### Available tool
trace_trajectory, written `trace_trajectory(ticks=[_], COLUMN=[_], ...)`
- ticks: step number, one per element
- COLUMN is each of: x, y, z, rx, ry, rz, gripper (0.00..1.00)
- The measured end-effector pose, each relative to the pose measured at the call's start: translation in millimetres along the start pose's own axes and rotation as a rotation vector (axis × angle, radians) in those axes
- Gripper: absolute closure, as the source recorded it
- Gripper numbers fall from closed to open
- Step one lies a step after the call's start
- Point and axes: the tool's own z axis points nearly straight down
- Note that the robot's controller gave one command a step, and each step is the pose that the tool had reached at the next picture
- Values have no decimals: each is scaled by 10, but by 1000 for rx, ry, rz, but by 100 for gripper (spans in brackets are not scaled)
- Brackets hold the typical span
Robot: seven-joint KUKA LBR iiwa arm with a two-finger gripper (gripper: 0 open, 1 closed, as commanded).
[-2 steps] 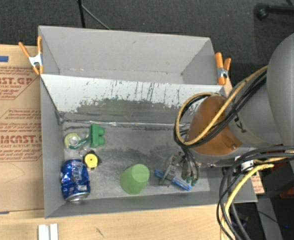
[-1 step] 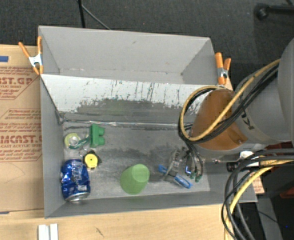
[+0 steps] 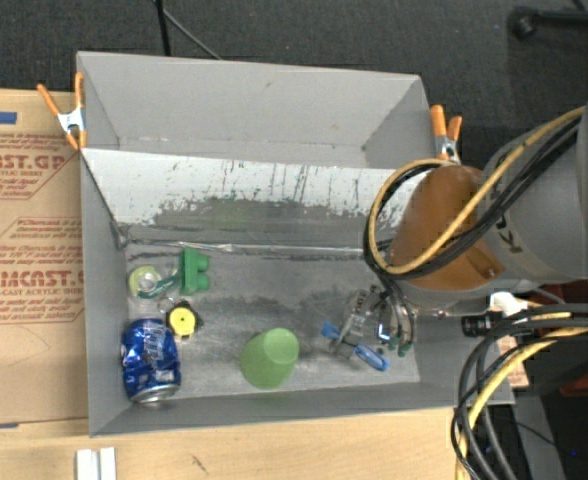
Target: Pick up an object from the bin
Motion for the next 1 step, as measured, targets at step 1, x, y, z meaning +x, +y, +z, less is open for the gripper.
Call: trace_trajectory(ticks=[1], x=[-16], y=[15], z=[-784], rx=[-2], ry=[-6], rz=[-1], gripper=[100])
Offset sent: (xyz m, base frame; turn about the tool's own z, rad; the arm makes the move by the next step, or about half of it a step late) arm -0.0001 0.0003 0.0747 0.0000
